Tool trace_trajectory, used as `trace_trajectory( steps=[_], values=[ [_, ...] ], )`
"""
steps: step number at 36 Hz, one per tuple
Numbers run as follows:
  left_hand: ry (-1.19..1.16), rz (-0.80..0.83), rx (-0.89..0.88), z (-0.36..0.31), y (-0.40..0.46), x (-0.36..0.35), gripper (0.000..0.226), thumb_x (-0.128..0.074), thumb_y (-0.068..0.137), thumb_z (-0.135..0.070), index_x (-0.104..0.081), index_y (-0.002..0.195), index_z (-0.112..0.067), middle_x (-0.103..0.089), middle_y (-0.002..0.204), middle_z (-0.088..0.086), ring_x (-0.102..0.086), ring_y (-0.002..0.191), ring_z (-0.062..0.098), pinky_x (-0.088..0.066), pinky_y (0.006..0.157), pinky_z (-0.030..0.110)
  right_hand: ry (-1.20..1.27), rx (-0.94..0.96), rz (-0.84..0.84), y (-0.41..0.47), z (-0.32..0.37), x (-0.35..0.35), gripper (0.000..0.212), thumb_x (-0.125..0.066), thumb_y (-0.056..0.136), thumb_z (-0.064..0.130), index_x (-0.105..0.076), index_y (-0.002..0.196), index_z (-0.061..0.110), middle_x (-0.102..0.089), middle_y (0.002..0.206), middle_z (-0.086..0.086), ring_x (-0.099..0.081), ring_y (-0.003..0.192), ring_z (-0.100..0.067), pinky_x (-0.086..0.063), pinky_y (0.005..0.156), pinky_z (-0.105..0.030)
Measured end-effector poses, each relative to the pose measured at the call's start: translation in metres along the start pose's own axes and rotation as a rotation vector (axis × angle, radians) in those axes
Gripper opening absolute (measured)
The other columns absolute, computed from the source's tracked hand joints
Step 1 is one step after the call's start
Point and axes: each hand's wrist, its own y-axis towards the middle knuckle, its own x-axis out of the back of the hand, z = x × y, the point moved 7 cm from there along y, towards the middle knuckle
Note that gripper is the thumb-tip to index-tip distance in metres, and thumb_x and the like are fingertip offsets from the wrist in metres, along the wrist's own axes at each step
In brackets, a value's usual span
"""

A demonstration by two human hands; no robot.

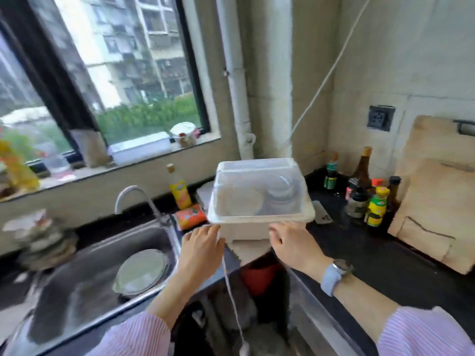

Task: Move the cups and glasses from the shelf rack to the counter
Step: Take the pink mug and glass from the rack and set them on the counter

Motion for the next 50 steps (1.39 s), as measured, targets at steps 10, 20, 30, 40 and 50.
trace_trajectory(
  steps=[10,20,30,40,50],
  values=[
    [0.111,-0.255,0.478,0.286,-0.196,0.147,0.038,-0.049,0.092,-0.030,-0.055,0.124,-0.012,-0.063,0.119,0.008,-0.058,0.107,0.029,-0.042,0.089,0.038,0.185,0.484,0.202,0.004,0.336,-0.137,0.030,-0.042,0.092,0.023,-0.060,0.114,0.014,-0.063,0.118,-0.008,-0.050,0.114,-0.026,-0.040,0.099,-0.039],
    [0.211,-0.408,0.841,0.470,-0.335,0.251,0.033,-0.050,0.091,-0.027,-0.057,0.120,-0.011,-0.064,0.119,0.009,-0.057,0.109,0.029,-0.041,0.092,0.040,0.309,0.783,0.350,-0.009,0.586,-0.227,0.029,-0.041,0.092,0.023,-0.061,0.112,0.014,-0.063,0.114,-0.007,-0.052,0.110,-0.026,-0.042,0.095,-0.037],
    [0.177,-0.559,0.899,0.644,-0.324,0.340,0.028,-0.046,0.094,-0.023,-0.060,0.112,-0.007,-0.065,0.113,0.011,-0.060,0.100,0.026,-0.047,0.088,0.038,0.383,0.939,0.334,0.065,0.786,-0.291,0.027,-0.041,0.093,0.020,-0.062,0.100,0.005,-0.066,0.105,-0.012,-0.057,0.102,-0.029,-0.046,0.090,-0.039],
    [-0.037,-0.766,0.865,0.780,-0.299,0.413,0.029,-0.048,0.093,-0.024,-0.059,0.117,-0.011,-0.064,0.116,0.009,-0.058,0.105,0.018,-0.042,0.087,0.026,0.528,0.995,0.310,0.131,0.938,-0.311,0.028,-0.043,0.094,0.013,-0.057,0.116,0.004,-0.066,0.113,-0.013,-0.060,0.102,-0.023,-0.040,0.083,-0.019],
    [-0.094,-0.825,0.754,0.931,-0.251,0.459,0.030,-0.048,0.093,-0.025,-0.058,0.117,-0.010,-0.064,0.115,0.011,-0.059,0.101,0.019,-0.040,0.082,0.026,0.606,0.850,0.226,0.200,1.049,-0.338,0.046,-0.039,0.095,0.015,-0.032,0.138,0.003,-0.044,0.139,-0.017,-0.047,0.124,-0.027,-0.036,0.106,-0.034]
  ],
)
